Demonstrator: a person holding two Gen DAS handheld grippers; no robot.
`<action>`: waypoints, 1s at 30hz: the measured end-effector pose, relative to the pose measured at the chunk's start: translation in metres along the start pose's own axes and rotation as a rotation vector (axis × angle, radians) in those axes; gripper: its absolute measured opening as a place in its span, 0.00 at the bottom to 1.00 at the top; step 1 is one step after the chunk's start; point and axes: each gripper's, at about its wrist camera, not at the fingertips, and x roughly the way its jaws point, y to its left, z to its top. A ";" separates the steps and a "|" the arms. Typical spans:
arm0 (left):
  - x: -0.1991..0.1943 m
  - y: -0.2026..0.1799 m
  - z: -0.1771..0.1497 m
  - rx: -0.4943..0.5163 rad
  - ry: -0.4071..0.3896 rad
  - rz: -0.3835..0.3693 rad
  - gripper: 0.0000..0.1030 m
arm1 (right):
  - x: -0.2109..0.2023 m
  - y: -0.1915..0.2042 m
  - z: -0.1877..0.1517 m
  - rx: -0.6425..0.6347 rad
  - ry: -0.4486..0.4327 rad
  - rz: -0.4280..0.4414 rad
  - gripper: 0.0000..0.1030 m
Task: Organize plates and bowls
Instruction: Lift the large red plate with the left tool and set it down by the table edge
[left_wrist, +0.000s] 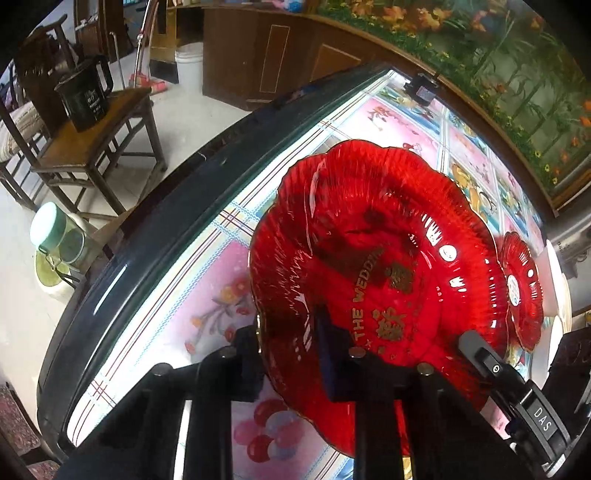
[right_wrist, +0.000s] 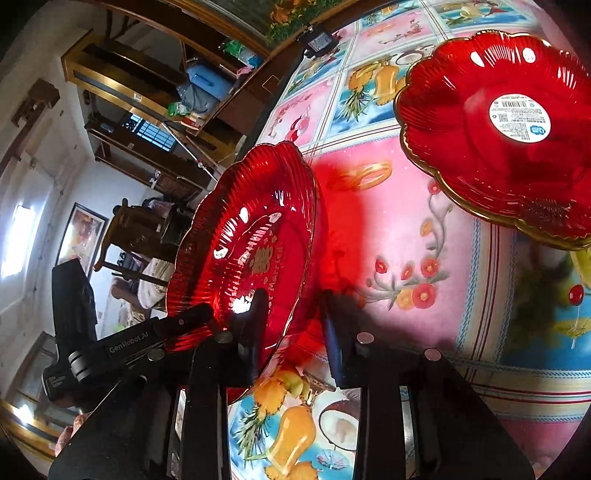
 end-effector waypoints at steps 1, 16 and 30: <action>-0.001 0.000 0.000 0.000 -0.006 0.000 0.16 | 0.001 0.001 0.000 -0.002 -0.002 -0.004 0.27; -0.024 0.007 -0.016 0.015 -0.056 -0.031 0.12 | -0.008 0.016 -0.004 -0.083 -0.023 -0.051 0.25; -0.055 0.037 -0.066 0.042 -0.033 -0.030 0.12 | -0.025 0.036 -0.059 -0.155 0.009 -0.027 0.25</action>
